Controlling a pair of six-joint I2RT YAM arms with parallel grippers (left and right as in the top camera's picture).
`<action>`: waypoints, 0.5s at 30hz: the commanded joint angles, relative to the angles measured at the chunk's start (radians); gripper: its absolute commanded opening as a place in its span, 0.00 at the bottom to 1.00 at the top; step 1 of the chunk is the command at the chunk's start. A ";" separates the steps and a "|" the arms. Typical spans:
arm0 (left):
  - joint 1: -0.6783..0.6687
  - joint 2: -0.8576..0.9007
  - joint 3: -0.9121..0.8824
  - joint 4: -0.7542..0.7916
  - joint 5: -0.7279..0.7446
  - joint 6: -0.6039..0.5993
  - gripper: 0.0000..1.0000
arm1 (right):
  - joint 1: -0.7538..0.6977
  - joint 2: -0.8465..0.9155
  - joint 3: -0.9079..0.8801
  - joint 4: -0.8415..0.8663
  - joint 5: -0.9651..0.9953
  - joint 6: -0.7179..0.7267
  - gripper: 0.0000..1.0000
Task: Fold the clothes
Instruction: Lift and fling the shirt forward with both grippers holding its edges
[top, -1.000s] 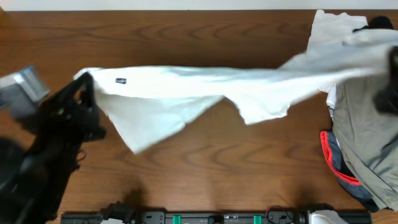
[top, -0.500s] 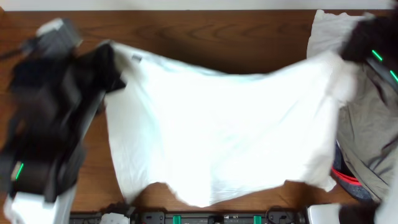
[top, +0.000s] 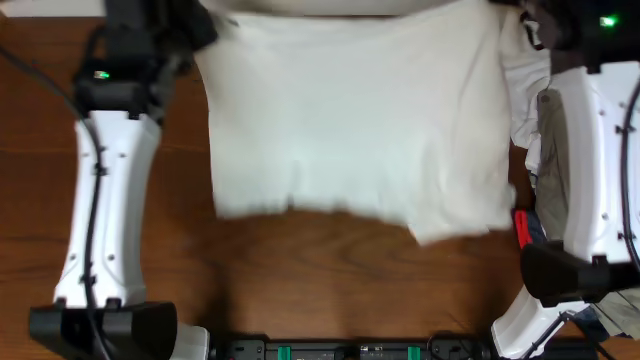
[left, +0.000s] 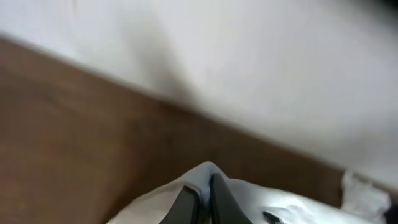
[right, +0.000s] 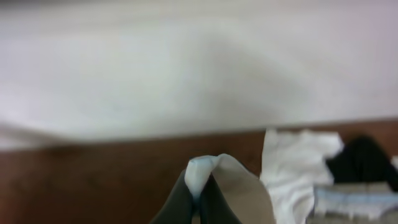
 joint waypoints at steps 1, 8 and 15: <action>0.055 -0.053 0.195 -0.008 0.053 0.051 0.06 | 0.006 -0.121 0.104 -0.008 0.042 -0.026 0.01; 0.087 -0.055 0.322 -0.300 0.090 0.094 0.06 | 0.006 -0.193 0.122 -0.311 0.072 -0.032 0.01; 0.087 -0.051 0.229 -0.693 -0.175 0.107 0.06 | 0.006 -0.154 0.057 -0.724 0.072 -0.013 0.01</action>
